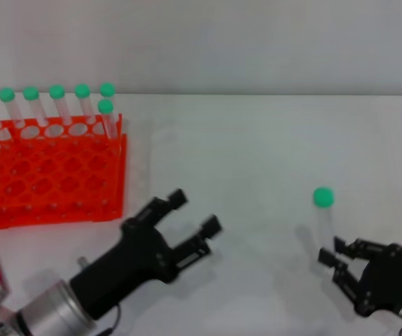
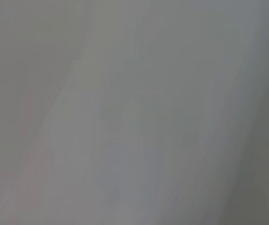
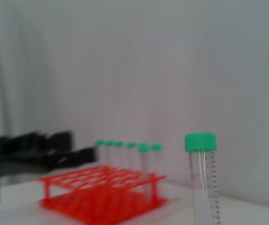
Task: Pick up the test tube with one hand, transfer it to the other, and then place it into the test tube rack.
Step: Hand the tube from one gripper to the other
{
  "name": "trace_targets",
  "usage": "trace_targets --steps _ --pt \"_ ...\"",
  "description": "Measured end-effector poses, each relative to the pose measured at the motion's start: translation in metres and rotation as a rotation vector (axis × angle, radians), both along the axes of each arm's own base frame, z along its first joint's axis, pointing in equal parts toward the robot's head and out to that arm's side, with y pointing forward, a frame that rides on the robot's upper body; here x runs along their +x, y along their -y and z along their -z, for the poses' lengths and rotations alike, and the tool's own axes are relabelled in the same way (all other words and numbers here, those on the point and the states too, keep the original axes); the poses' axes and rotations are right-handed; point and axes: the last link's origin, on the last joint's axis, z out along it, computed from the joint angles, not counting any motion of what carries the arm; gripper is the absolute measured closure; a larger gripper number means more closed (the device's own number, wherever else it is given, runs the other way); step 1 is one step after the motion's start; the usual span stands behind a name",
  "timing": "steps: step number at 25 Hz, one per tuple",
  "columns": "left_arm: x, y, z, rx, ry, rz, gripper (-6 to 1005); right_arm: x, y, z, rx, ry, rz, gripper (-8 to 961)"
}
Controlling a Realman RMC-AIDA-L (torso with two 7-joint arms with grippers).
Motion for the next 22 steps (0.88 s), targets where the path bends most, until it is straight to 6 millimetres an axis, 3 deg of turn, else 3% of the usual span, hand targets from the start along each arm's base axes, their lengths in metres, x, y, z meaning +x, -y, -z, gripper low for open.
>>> trace_targets --steps 6,22 --pt "0.023 0.009 0.018 -0.063 -0.035 0.131 158 -0.011 0.008 0.017 -0.088 0.023 -0.066 727" --pt "0.039 0.016 0.033 -0.106 -0.072 0.214 164 -0.033 0.015 0.032 -0.162 0.018 -0.172 714"
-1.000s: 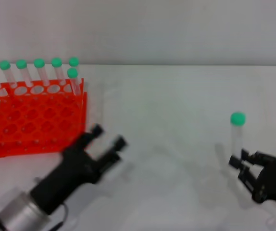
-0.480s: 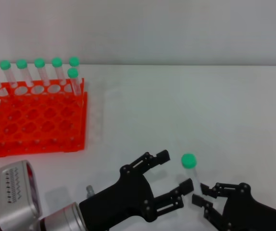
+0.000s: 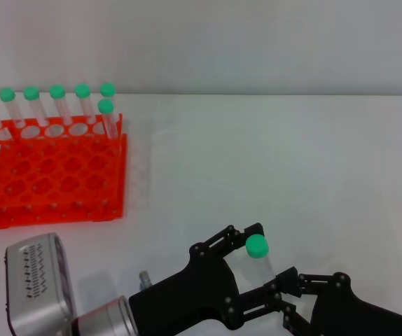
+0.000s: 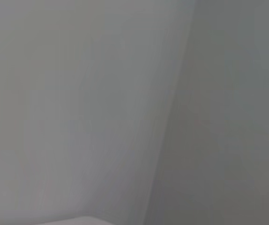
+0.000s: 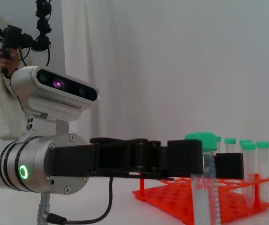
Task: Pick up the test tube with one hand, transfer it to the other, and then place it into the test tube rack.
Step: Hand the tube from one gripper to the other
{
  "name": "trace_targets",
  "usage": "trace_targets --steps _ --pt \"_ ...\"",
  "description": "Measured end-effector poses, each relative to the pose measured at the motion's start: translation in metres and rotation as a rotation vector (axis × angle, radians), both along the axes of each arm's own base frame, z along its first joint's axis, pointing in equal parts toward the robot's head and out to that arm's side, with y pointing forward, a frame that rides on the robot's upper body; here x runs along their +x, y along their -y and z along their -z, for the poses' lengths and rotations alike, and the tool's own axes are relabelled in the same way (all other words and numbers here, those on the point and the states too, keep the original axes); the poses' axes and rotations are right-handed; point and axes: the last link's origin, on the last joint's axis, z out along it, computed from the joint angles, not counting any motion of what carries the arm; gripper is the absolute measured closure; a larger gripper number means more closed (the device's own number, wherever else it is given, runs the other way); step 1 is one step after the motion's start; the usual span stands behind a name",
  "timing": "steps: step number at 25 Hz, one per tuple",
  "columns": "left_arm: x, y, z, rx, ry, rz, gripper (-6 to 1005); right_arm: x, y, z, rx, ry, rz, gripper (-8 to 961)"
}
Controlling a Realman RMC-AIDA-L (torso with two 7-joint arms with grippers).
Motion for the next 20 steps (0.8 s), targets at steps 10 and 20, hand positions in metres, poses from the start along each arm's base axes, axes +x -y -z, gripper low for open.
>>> trace_targets --steps 10,20 --pt "-0.0004 0.0017 0.0024 0.01 -0.021 0.017 303 0.0006 0.0005 -0.0002 0.001 -0.001 0.004 706" --pt "-0.0011 0.0019 0.0018 0.032 -0.022 0.014 788 0.0037 0.0009 -0.0017 0.005 0.002 0.013 698"
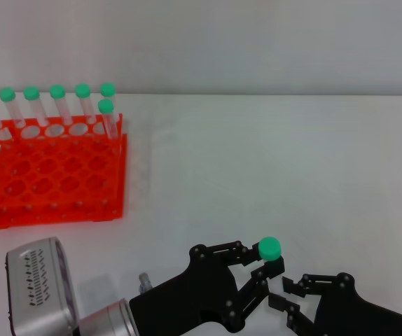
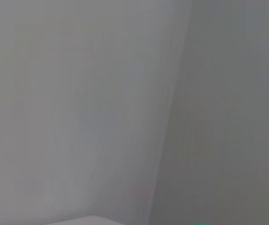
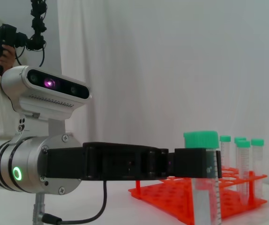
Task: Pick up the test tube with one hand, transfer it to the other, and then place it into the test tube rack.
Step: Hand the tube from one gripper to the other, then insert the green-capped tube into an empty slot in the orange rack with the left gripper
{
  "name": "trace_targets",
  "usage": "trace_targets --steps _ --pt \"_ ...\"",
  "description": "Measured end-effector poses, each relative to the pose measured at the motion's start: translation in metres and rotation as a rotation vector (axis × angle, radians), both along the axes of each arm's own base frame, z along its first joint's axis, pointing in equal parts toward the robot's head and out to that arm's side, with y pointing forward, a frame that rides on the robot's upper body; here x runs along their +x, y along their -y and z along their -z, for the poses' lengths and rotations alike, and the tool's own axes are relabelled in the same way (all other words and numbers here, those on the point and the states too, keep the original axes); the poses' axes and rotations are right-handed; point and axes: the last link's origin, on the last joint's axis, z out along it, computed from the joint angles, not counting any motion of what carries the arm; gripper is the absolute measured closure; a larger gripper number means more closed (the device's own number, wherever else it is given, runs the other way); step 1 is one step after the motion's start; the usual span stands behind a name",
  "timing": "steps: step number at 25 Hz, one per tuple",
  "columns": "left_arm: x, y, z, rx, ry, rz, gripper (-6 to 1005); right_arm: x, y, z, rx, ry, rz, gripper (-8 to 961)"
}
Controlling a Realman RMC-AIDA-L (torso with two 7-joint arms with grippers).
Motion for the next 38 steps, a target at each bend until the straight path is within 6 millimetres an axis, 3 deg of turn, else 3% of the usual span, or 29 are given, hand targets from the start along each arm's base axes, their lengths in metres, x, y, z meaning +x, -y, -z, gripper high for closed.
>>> trace_targets --steps 6,11,15,21,23,25,26,32,38 --pt "-0.002 -0.001 -0.002 0.012 0.014 -0.028 788 0.001 -0.001 -0.002 0.012 -0.001 0.003 693" --pt "-0.012 -0.006 -0.015 0.079 0.067 -0.119 782 0.008 -0.003 -0.006 0.029 0.006 0.035 689" --pt "-0.04 -0.01 -0.041 0.204 0.122 -0.258 777 0.028 -0.006 -0.022 0.103 -0.006 0.132 686" --pt "-0.093 -0.001 -0.091 0.466 0.18 -0.461 770 0.057 -0.006 -0.058 0.31 -0.033 0.264 446" --pt "-0.106 0.001 -0.106 0.559 0.184 -0.516 768 0.067 -0.007 -0.072 0.417 -0.02 0.294 206" --pt "-0.111 0.002 -0.112 0.605 0.184 -0.538 766 0.074 -0.01 -0.087 0.512 -0.015 0.328 189" --pt "-0.119 0.0 -0.124 0.692 0.194 -0.577 764 0.078 -0.012 -0.093 0.548 -0.02 0.35 181" --pt "-0.109 -0.03 -0.134 0.77 0.206 -0.563 757 0.09 -0.022 -0.119 0.694 -0.058 0.439 131" --pt "-0.088 -0.085 -0.132 0.751 0.196 -0.582 750 0.09 -0.026 -0.118 0.694 -0.054 0.446 115"
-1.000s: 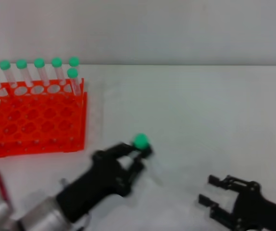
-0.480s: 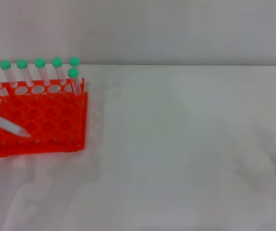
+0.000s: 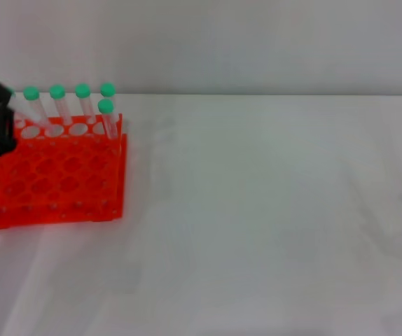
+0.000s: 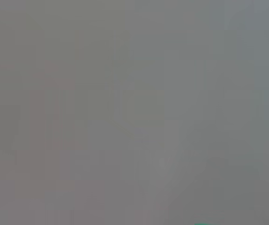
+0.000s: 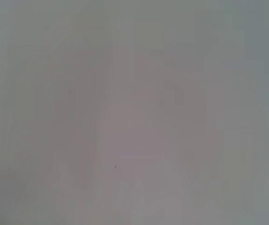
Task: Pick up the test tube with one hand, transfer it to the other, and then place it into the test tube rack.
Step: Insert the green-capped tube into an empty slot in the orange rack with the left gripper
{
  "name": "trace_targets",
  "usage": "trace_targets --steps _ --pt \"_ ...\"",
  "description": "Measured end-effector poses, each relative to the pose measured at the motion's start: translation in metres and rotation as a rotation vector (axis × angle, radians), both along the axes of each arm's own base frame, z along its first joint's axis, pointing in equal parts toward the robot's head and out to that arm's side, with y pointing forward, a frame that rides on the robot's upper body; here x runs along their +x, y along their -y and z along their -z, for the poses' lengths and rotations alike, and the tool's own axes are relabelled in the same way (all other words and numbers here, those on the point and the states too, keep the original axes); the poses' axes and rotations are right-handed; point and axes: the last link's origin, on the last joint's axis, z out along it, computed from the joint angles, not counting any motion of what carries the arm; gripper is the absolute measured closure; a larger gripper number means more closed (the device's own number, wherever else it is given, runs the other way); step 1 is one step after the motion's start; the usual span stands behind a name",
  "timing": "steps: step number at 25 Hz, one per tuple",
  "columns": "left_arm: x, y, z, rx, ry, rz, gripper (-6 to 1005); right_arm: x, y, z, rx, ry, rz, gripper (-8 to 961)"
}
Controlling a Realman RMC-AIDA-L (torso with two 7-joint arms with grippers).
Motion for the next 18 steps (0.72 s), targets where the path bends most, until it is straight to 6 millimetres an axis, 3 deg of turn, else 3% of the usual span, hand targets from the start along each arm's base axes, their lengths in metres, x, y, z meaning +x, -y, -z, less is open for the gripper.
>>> trace_targets --steps 3,6,18 --pt "0.006 -0.025 0.004 -0.033 -0.006 -0.04 747 0.0 0.0 0.001 -0.005 0.0 -0.001 115" --pt "0.007 -0.036 0.004 -0.04 -0.024 -0.079 743 -0.001 -0.001 0.002 -0.007 0.0 -0.002 116" --pt "0.009 -0.058 0.016 -0.089 -0.131 -0.161 729 0.0 -0.008 -0.001 0.008 0.004 0.014 118"
